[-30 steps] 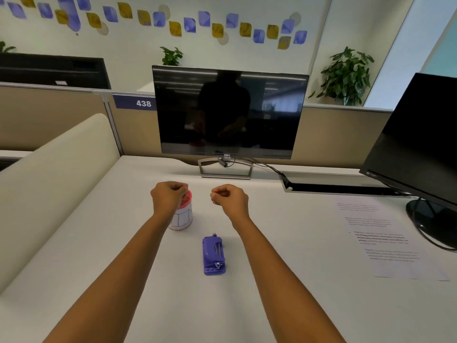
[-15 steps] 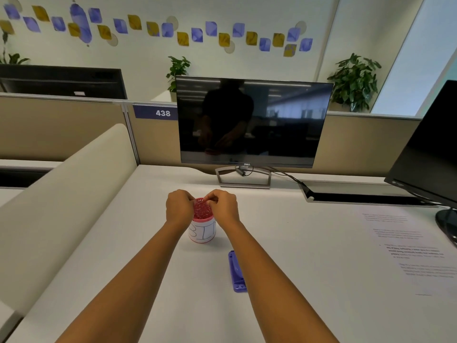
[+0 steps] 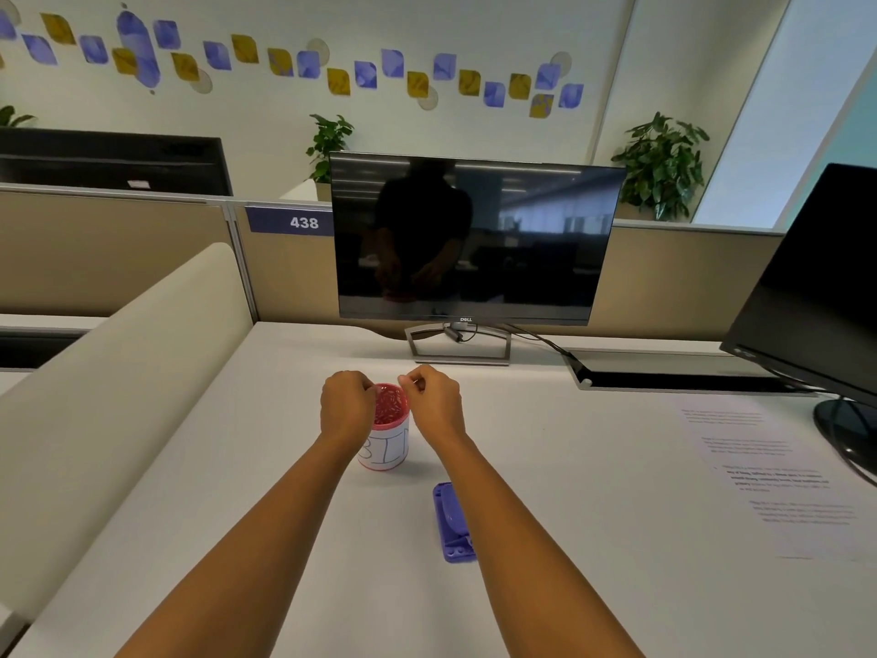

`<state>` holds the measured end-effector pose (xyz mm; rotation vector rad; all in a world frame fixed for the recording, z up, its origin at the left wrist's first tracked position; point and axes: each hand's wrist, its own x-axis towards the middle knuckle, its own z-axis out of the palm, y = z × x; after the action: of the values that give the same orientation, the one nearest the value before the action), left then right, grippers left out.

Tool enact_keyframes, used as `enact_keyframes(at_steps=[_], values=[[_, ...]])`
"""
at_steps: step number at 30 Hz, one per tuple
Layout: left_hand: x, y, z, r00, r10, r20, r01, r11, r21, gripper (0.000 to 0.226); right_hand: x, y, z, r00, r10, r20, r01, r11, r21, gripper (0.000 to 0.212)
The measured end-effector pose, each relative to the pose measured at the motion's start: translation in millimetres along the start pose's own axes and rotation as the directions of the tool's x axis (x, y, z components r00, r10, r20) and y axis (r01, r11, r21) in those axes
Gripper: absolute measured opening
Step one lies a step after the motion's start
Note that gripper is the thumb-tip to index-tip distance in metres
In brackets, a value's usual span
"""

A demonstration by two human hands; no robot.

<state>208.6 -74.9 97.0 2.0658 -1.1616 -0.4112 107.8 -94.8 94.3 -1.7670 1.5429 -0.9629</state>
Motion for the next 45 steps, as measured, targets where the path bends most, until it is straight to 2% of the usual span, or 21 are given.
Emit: enact_keyframes(at_steps=[8,12,19,37,45], values=[[-18,27,15,0.997,0.073,-0.019,-0.074,0.995,-0.065,0.031,-3,42,-47,0.992,0.011,-0.129,-0.010,1.000,0.007,0.025],[-28,38,33,0.989,0.147,0.002,-0.146,0.987,-0.068,0.028,-2,73,-73,0.983,0.044,-0.176,-0.049,0.998,-0.025,0.022],[-39,55,72,0.982,0.183,0.055,-0.178,0.981,-0.082,0.025,4,123,-109,0.969,0.123,-0.214,-0.138,0.989,-0.057,0.019],[-16,87,177,0.969,0.133,0.209,-0.137,0.991,0.006,0.028,39,206,-139,0.975,0.177,-0.134,-0.193,0.975,-0.115,0.015],[1,95,218,0.958,0.165,0.236,-0.171,0.985,0.008,0.023,52,220,-130,0.991,0.128,-0.036,-0.133,0.977,-0.166,0.019]])
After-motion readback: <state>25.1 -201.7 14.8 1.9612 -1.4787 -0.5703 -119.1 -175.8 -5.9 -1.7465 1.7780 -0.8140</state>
